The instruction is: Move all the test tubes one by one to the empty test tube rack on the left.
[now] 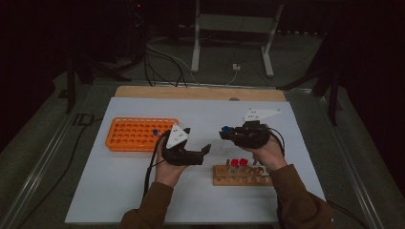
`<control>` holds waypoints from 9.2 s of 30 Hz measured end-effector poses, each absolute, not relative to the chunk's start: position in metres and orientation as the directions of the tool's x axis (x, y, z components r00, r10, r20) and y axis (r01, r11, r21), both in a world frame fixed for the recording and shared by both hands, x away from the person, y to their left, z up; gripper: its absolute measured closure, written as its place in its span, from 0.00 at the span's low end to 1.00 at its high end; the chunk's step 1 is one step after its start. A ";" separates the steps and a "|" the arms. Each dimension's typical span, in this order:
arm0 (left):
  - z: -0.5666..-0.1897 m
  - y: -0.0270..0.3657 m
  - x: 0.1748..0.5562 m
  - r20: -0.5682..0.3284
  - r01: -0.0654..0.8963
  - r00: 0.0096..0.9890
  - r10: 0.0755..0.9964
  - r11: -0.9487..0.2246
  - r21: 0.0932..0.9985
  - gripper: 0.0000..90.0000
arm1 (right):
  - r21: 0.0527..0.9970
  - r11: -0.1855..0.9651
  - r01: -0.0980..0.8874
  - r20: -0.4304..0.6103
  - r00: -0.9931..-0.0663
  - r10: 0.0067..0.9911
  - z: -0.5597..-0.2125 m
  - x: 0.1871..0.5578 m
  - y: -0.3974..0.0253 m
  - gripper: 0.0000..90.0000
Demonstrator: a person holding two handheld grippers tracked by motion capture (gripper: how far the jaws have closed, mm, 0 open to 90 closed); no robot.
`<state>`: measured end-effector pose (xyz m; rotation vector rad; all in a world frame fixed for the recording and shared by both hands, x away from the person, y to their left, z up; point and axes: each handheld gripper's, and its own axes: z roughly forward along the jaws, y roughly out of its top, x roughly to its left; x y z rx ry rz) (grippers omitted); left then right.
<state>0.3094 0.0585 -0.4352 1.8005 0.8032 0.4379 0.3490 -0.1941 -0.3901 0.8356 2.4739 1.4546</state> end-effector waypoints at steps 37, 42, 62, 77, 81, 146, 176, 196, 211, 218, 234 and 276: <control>-0.442 0.033 0.309 -0.066 0.295 0.764 0.642 -0.255 0.921 0.86 | 0.860 0.379 0.342 0.135 -0.869 0.477 -0.389 0.343 -0.173 0.53; -0.442 0.036 0.310 -0.060 0.301 0.749 0.659 -0.259 0.918 0.86 | 0.860 0.359 0.362 0.138 -0.843 0.520 -0.388 0.343 -0.177 0.29; -0.439 0.079 0.310 -0.071 0.327 0.684 0.726 -0.219 0.919 0.86 | 0.886 0.296 0.358 0.124 -0.796 0.593 -0.395 0.336 -0.216 0.00; -0.440 0.121 0.307 -0.076 0.341 0.624 0.777 -0.184 0.922 0.86 | 0.890 0.271 0.367 0.124 -0.766 0.630 -0.397 0.330 -0.243 0.00; -0.439 0.133 0.306 -0.073 0.342 0.606 0.792 -0.176 0.923 0.86 | 0.892 0.258 0.370 0.133 -0.762 0.634 -0.399 0.328 -0.248 0.00; -0.490 0.197 0.333 -0.025 0.471 0.431 0.902 -0.201 0.859 0.86 | 0.889 0.240 0.391 0.161 -0.756 0.634 -0.413 0.319 -0.258 0.00; -0.477 0.200 0.318 -0.117 0.455 0.392 0.912 -0.081 0.887 0.19 | 0.869 0.312 0.384 0.135 -0.791 0.597 -0.420 0.300 -0.263 0.06; -0.468 0.191 0.307 -0.156 0.439 0.443 0.883 -0.061 0.896 0.00 | 0.845 0.405 0.350 0.107 -0.852 0.513 -0.446 0.284 -0.257 0.60; -0.468 0.187 0.305 -0.156 0.442 0.460 0.874 -0.073 0.894 0.00 | 0.831 0.456 0.319 0.075 -0.876 0.476 -0.453 0.279 -0.253 0.82; -0.467 0.185 0.303 -0.152 0.443 0.471 0.869 -0.084 0.893 0.00 | 0.845 0.425 0.325 0.097 -0.875 0.475 -0.444 0.279 -0.259 0.82; -0.458 0.175 0.301 -0.134 0.422 0.502 0.854 -0.107 0.900 0.00 | 0.870 0.378 0.317 0.110 -0.871 0.478 -0.403 0.283 -0.272 0.82; -0.431 0.078 0.308 -0.062 0.313 0.645 0.762 -0.189 0.931 0.05 | 0.856 0.340 0.391 0.154 -0.818 0.554 -0.387 0.341 -0.201 0.82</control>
